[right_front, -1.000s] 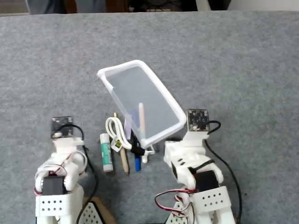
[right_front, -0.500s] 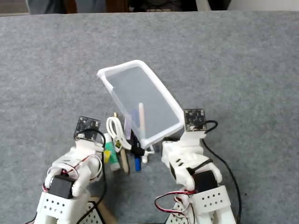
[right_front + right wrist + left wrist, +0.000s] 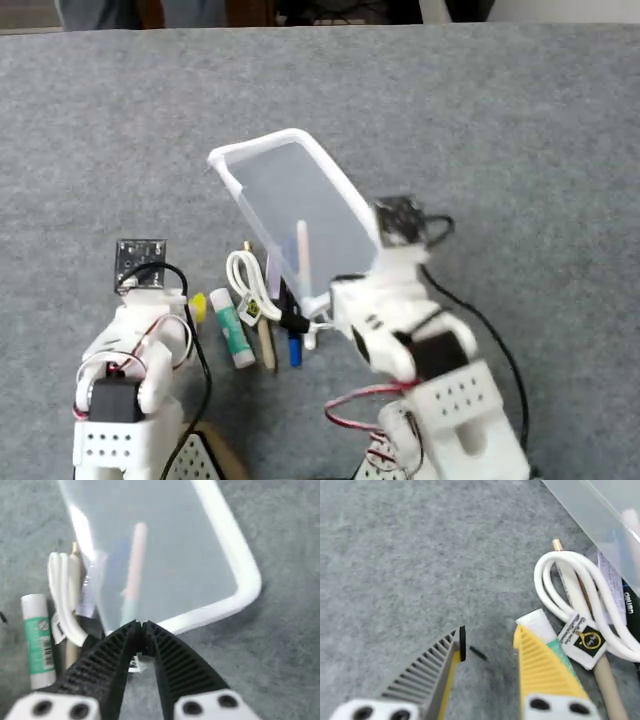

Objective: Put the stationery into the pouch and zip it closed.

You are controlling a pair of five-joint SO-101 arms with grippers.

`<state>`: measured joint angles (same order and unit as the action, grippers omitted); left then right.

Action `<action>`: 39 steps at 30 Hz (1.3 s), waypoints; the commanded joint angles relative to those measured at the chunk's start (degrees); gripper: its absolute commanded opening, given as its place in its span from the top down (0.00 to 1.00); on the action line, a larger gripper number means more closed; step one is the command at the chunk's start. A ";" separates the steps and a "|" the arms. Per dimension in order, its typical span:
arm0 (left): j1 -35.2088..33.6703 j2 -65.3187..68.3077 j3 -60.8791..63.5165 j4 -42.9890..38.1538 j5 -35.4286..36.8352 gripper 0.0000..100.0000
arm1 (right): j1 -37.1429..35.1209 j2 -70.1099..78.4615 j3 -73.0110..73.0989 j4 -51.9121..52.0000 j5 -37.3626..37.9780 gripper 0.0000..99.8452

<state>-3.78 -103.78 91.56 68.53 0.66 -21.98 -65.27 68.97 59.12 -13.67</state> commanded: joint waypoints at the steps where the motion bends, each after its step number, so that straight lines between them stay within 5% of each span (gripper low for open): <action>1: -1.19 -0.18 -5.23 6.24 0.53 0.82 | -4.13 17.01 -11.65 0.35 -0.79 0.99; 8: -10.86 0.44 -4.70 7.38 -2.02 0.81 | -14.24 31.96 -19.65 2.29 0.00 0.99; 13: -20.00 5.54 -4.62 6.07 -3.43 0.81 | -21.63 33.54 -21.05 1.85 7.12 0.98; 19: -25.98 10.64 -4.53 4.40 -3.52 0.81 | -23.65 33.71 -22.02 1.05 10.73 0.96; 23: -27.56 11.34 -4.44 4.40 -5.98 0.81 | -23.56 33.71 -19.91 0.70 11.96 0.83; 39: -27.74 11.69 -3.91 4.04 -6.33 0.81 | -23.21 44.00 -9.80 -13.98 12.31 0.87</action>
<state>-30.77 -92.44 88.66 73.80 -5.05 -44.66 -24.48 59.03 47.25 -1.63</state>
